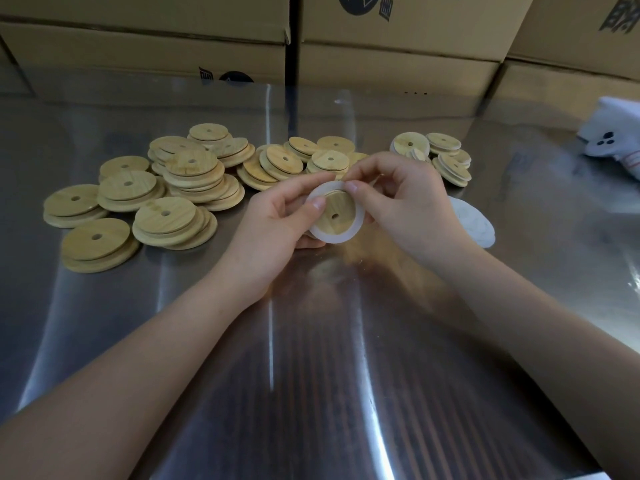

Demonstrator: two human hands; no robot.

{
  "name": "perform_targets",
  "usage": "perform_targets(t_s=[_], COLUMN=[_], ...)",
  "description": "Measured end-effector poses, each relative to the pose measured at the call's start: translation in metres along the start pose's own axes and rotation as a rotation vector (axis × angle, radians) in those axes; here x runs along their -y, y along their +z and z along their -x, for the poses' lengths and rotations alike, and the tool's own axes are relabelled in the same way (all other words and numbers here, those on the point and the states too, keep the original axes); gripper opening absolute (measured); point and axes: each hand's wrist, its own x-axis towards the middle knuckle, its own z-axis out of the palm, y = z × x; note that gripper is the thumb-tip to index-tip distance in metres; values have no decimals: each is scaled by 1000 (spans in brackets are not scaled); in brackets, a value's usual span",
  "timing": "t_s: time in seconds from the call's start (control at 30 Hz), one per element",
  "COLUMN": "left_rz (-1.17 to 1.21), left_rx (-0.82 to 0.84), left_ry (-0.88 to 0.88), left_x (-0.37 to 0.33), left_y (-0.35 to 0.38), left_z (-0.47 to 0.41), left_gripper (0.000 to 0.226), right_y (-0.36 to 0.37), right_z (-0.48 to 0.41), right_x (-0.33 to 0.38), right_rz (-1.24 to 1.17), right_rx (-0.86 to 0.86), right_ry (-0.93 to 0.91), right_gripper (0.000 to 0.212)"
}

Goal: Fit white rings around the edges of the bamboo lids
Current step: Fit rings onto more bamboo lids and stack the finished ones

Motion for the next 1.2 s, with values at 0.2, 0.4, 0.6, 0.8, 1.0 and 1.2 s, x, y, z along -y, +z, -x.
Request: perform_targets(t_s=[0.2,0.4,0.6,0.8,1.0,1.2], left_rz=[-54,-83,-104,-87,-81,-59], left_rx=[3,4,-5,-22,-41,-73], left_ry=[99,146,165,154,145,118], left_x=[0,0,-1,-2,-3,-6], left_y=[0,0,0,0,1,3], left_z=[2,3,3,4,4,5], left_gripper=[32,30,29,19,8,8], right_y=[-5,-8,-10,-11,-10,-10], right_z=[-2,-4,-4,-6,-5,-3], right_x=[-2,-4,-7,-8,-7,-6], right_rz=[20,25,-14,-51,-86,-120], right_rx=[71,139,184,197,154,146], right_ry=[-32,-15,-13,19,45,57], right_gripper=[20,19,18,20,20,15])
